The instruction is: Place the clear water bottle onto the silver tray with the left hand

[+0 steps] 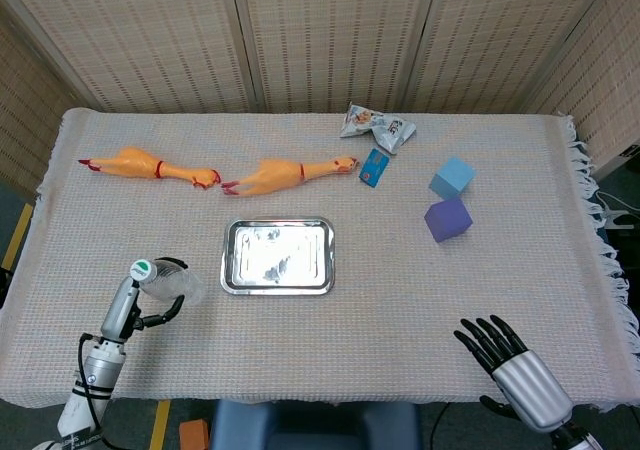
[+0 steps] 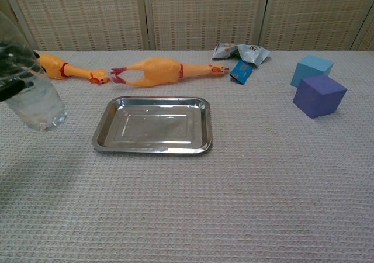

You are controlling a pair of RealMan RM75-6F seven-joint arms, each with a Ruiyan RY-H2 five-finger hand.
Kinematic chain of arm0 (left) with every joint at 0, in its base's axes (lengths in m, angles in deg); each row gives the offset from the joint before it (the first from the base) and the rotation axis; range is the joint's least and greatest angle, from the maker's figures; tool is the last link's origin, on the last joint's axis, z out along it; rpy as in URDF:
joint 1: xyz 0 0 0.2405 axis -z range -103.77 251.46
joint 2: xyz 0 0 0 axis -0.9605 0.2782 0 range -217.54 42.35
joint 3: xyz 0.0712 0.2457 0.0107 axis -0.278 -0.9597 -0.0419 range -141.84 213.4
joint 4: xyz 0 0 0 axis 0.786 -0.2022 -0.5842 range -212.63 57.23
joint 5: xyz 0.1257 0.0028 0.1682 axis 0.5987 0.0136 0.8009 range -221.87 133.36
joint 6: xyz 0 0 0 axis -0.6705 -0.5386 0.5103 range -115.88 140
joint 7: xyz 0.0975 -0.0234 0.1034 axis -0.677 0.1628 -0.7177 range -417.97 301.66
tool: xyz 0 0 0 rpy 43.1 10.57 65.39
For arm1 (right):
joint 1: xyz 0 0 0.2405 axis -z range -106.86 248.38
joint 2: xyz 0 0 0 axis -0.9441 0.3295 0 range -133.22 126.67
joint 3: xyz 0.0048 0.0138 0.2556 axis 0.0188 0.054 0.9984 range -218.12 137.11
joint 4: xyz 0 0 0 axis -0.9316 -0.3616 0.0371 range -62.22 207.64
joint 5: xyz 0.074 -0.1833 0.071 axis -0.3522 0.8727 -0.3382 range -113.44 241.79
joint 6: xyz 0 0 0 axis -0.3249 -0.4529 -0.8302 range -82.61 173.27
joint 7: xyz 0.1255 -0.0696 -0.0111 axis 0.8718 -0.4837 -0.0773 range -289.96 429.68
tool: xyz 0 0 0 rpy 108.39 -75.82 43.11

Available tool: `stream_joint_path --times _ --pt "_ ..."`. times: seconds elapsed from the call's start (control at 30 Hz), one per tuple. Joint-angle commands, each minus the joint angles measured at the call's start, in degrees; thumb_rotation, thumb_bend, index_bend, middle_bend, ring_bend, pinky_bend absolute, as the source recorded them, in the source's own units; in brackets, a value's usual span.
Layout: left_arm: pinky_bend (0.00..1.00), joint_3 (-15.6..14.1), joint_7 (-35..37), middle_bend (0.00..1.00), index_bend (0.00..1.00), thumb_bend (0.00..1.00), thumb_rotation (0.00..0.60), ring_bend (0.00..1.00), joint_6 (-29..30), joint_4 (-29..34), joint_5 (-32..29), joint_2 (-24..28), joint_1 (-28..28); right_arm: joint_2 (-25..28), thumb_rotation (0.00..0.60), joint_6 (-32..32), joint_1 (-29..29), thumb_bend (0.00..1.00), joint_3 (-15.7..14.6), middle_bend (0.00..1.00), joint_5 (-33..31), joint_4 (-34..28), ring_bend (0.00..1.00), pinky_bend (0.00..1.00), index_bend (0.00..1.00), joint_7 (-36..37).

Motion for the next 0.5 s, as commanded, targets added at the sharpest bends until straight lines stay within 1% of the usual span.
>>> stream_joint_path --times 0.03,0.1,0.17,0.27,0.33,0.4,0.5 --pt "0.48 -0.84 3.76 0.51 0.46 0.59 0.600 0.33 -2.93 -9.02 -1.04 -5.39 1.27 0.12 0.600 0.26 0.02 0.01 0.15 0.00 -0.16 -0.03 0.00 0.00 0.00 0.24" --pt "0.48 0.36 2.47 0.51 0.46 0.59 0.600 0.33 -1.52 -8.13 0.18 -5.40 2.26 0.19 0.600 0.24 -0.06 0.01 0.27 0.00 -0.35 -0.04 0.00 0.00 0.00 0.50" --pt "0.48 1.85 0.39 0.51 0.46 0.59 0.600 0.33 -0.71 -5.91 0.69 -5.18 3.38 0.20 0.600 -0.08 -0.21 0.01 0.26 0.00 -0.43 -0.04 0.00 0.00 0.00 0.55" --pt "0.48 3.95 -3.24 0.51 0.46 0.59 0.600 0.33 -0.84 -2.64 0.27 -5.31 5.07 0.22 0.600 -0.44 -0.40 0.01 0.22 0.00 -0.43 -0.09 0.00 0.00 0.00 0.60" --pt "0.47 4.99 -5.38 0.51 0.45 0.59 0.600 0.33 -1.53 -1.55 -0.56 -6.01 6.08 0.25 0.600 -0.51 -0.46 0.01 0.21 0.00 -0.43 -0.11 0.00 0.00 0.00 0.66" --pt "0.47 5.94 -7.98 0.51 0.45 0.59 0.600 0.33 -2.66 -1.96 -1.70 -7.61 7.35 0.29 0.600 -0.57 -0.54 0.01 0.19 0.00 -0.40 -0.13 0.00 0.00 0.00 0.78" --pt "0.47 6.98 -10.95 0.51 0.45 0.59 0.600 0.32 -4.86 -4.66 -3.57 -10.66 9.34 0.43 0.600 -0.46 -0.67 0.01 0.17 0.00 -0.27 -0.13 0.00 0.00 0.00 1.15"
